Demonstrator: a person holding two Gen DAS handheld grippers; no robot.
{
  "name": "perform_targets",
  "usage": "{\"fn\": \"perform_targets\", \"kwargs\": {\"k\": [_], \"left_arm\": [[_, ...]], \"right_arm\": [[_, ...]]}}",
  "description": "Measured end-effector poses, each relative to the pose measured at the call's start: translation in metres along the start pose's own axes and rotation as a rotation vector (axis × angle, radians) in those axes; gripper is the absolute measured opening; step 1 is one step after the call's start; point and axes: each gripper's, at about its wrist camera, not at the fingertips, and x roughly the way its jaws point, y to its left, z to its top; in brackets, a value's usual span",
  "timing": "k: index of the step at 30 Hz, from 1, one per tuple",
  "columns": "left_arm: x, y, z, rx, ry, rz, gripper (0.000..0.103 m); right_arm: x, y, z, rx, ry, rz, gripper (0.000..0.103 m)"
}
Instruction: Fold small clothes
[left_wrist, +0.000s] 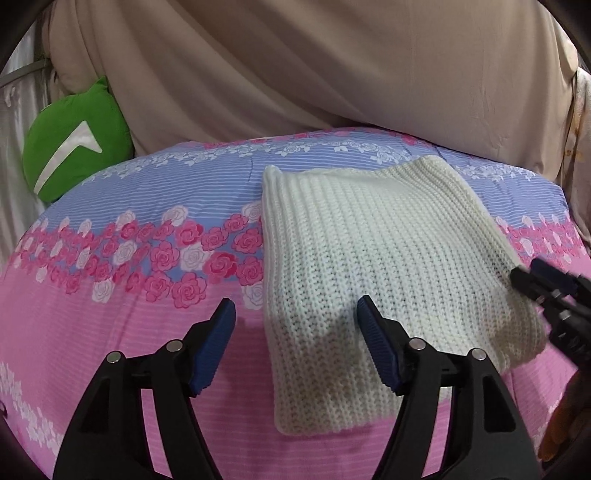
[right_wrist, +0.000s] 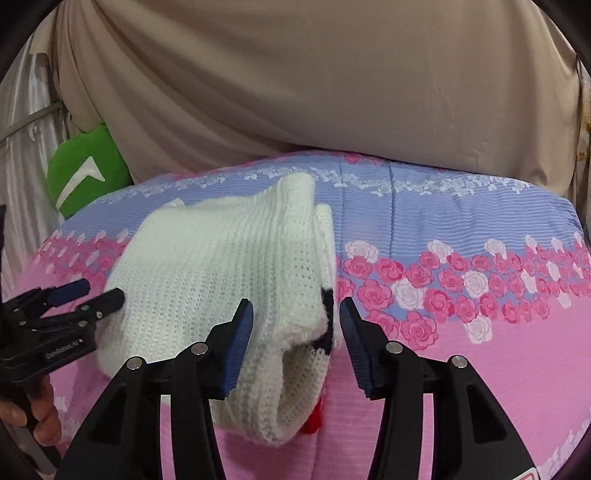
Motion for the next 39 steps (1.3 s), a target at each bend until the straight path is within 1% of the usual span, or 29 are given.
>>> {"fn": "perform_targets", "kwargs": {"k": [1, 2, 5, 6, 7, 8, 10, 12, 15, 18, 20, 24, 26, 30, 35, 39], "left_arm": [[-0.001, -0.001, -0.003, -0.005, 0.004, 0.004, 0.072], [0.000, -0.001, -0.006, -0.011, 0.005, 0.009, 0.074], [-0.003, -0.006, -0.018, -0.011, -0.002, 0.034, 0.078], [-0.005, -0.007, -0.021, -0.010, -0.003, 0.044, 0.085], [-0.007, -0.008, -0.025, -0.013, -0.012, 0.051, 0.089], [-0.009, -0.008, -0.028, -0.016, -0.022, 0.051, 0.090], [-0.014, -0.009, -0.037, -0.021, -0.040, 0.066, 0.096], [-0.015, -0.011, -0.047, -0.021, -0.037, 0.082, 0.097], [-0.013, -0.016, -0.064, -0.025, -0.004, 0.089, 0.097], [-0.013, -0.021, -0.080, -0.026, 0.025, 0.090, 0.097], [-0.014, -0.024, -0.088, -0.024, 0.042, 0.094, 0.097], [-0.026, -0.031, -0.096, -0.018, 0.002, 0.123, 0.097], [-0.029, -0.033, -0.099, -0.024, 0.002, 0.133, 0.097], [-0.034, -0.032, -0.101, -0.032, -0.018, 0.156, 0.097], [-0.034, -0.035, -0.100, -0.012, -0.020, 0.167, 0.097], [-0.034, -0.038, -0.100, 0.005, -0.025, 0.182, 0.097]], "right_arm": [[0.012, -0.001, -0.006, -0.001, 0.039, -0.008, 0.051], [0.018, -0.001, -0.011, 0.008, 0.055, -0.001, 0.052], [0.007, -0.002, -0.014, 0.027, 0.039, 0.008, 0.054], [-0.003, -0.001, -0.015, 0.026, 0.014, -0.002, 0.055], [-0.011, -0.001, -0.017, 0.026, -0.010, -0.011, 0.065], [-0.019, -0.001, -0.021, 0.029, -0.033, -0.031, 0.078], [-0.028, -0.004, -0.033, 0.049, -0.059, -0.072, 0.089], [-0.033, -0.007, -0.047, 0.075, -0.058, -0.085, 0.090], [-0.033, -0.011, -0.065, 0.109, -0.013, -0.119, 0.091], [-0.041, -0.009, -0.074, 0.098, -0.023, -0.153, 0.091], [-0.045, -0.003, -0.082, 0.076, -0.027, -0.160, 0.091], [-0.050, 0.010, -0.094, 0.034, -0.019, -0.165, 0.091], [-0.053, 0.016, -0.099, 0.023, -0.025, -0.152, 0.091], [-0.059, 0.022, -0.103, 0.009, -0.051, -0.162, 0.091], [-0.058, 0.023, -0.103, 0.009, -0.040, -0.148, 0.091], [-0.058, 0.028, -0.104, -0.004, -0.037, -0.162, 0.091]]}}
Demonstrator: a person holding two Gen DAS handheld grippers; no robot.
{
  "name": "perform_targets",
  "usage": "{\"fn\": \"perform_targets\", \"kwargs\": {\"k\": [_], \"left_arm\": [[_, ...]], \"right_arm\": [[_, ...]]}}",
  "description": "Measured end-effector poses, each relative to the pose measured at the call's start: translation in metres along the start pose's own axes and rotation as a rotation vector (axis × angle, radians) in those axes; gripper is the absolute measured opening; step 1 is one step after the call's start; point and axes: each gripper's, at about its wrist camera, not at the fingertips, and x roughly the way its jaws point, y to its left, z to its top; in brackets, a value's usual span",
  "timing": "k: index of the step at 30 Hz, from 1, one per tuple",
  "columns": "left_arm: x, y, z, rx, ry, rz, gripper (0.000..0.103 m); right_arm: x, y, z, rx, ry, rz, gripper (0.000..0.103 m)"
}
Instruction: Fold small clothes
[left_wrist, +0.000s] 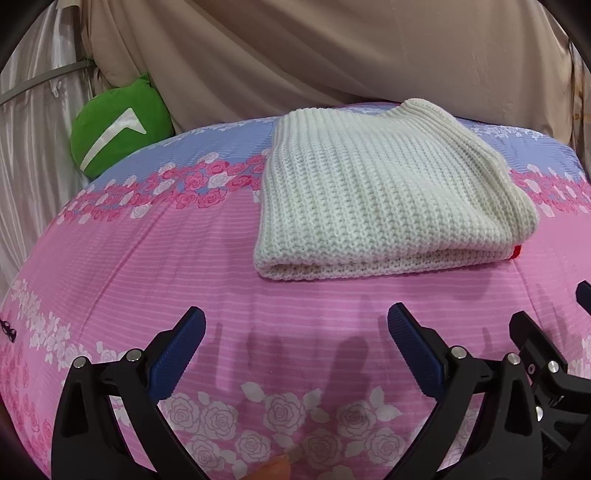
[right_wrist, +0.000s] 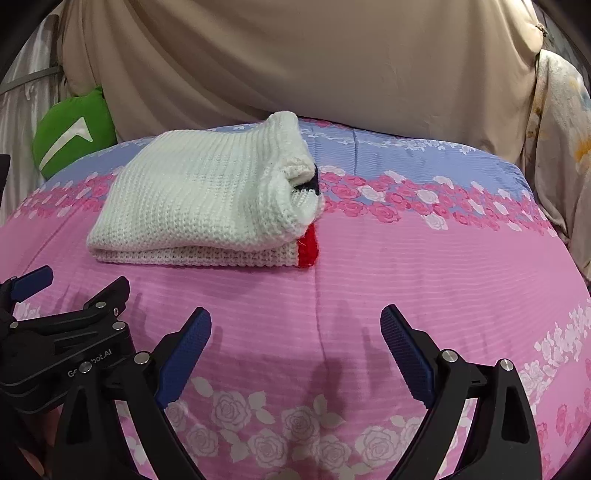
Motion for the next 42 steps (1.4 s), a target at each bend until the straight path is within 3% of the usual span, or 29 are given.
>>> {"fn": "perform_targets", "kwargs": {"k": [21, 42], "left_arm": [[0.0052, -0.0046, 0.0003, 0.010, 0.024, 0.059, 0.096], [0.0078, -0.0020, 0.0007, 0.004, 0.025, 0.038, 0.096]], "right_arm": [[0.0082, 0.0012, -0.0013, 0.013, 0.048, -0.010, 0.091], [0.0095, -0.0021, -0.0012, 0.032, 0.053, -0.002, 0.091]]}}
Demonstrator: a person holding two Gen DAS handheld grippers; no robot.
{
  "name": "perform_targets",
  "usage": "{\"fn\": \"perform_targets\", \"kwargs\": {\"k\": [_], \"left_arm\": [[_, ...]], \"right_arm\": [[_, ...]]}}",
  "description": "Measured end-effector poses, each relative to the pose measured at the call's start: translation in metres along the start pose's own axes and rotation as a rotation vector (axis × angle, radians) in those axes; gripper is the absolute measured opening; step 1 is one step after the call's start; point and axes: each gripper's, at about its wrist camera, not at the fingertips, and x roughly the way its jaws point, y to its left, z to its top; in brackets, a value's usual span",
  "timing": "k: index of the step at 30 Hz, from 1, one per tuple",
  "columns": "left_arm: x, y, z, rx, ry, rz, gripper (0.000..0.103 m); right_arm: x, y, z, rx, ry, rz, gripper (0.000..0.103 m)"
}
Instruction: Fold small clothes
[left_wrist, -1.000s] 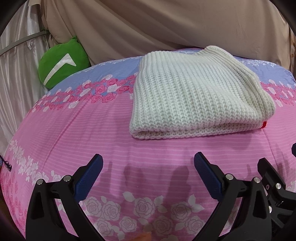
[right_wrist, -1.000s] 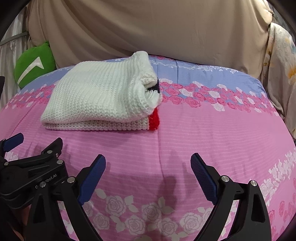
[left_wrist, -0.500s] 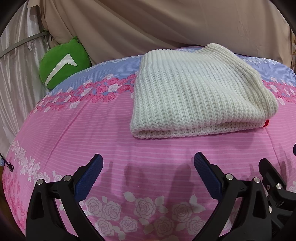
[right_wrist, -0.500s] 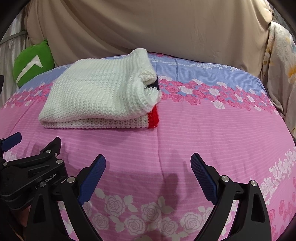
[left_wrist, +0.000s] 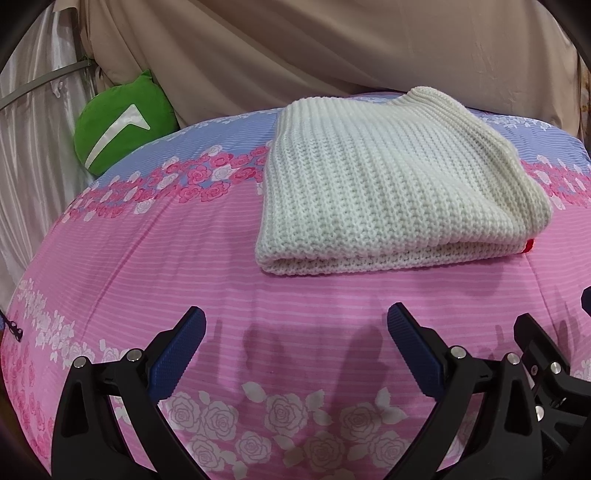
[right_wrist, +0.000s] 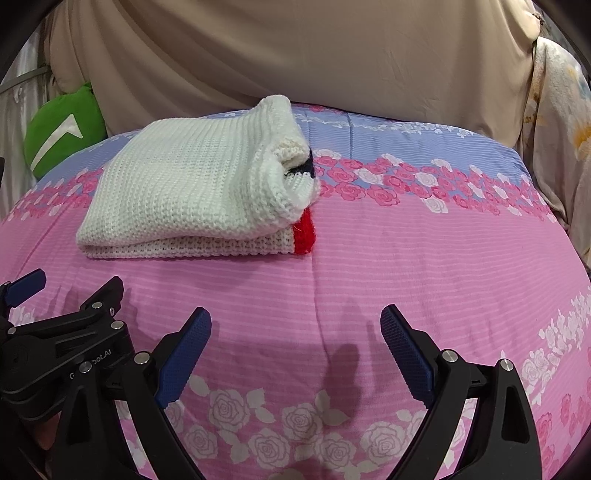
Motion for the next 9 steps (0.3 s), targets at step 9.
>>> {"fn": "perform_targets", "kwargs": {"k": [9], "left_arm": [[-0.0049, -0.0028, -0.0016, 0.003, -0.014, 0.008, 0.091]], "right_arm": [[0.0003, 0.0001, -0.0007, -0.002, 0.001, -0.004, 0.091]]}}
